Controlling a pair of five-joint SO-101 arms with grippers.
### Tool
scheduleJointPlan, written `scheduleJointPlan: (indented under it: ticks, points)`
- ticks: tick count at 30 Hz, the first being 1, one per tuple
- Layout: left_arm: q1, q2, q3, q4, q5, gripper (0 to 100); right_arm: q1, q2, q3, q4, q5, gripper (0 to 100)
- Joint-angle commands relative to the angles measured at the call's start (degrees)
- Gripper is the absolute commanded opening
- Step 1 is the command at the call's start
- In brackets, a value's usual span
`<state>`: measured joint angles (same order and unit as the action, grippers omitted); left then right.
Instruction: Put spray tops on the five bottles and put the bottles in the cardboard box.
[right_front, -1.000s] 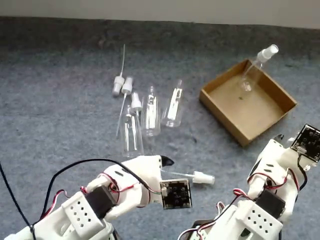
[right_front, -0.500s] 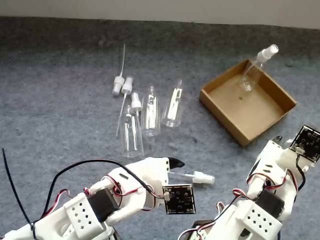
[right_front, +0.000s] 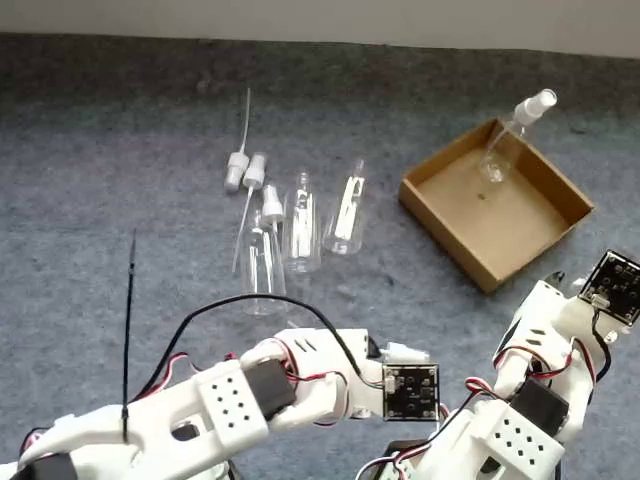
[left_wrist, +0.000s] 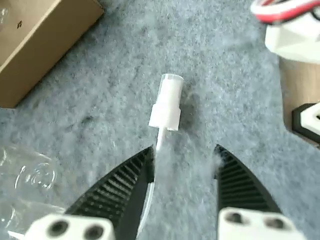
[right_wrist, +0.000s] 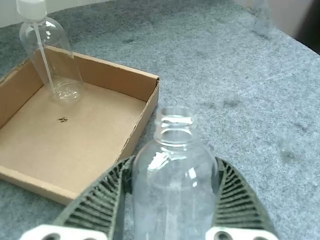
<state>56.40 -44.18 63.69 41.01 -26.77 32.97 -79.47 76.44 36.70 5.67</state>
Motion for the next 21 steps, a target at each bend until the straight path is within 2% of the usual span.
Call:
scheduleJointPlan:
  ticks: [1,4,17,21]
  points:
    - [1.01,4.53,-0.92,-8.97,0.79,20,0.31,-0.84,-0.22,-1.98,-0.44,13.2]
    - [0.92,7.78,0.66,-14.15,0.97,24,0.31,-0.84,-0.22,-1.98,-0.44,13.2]
    - [-4.09,25.98,0.13,-34.20,0.79,24,0.31,-1.01,-0.22,-1.98,-0.44,13.2]
    - [-3.91,31.52,-2.33,-35.96,0.79,24,0.31,-1.01,-0.13,-1.98,-0.44,13.2]
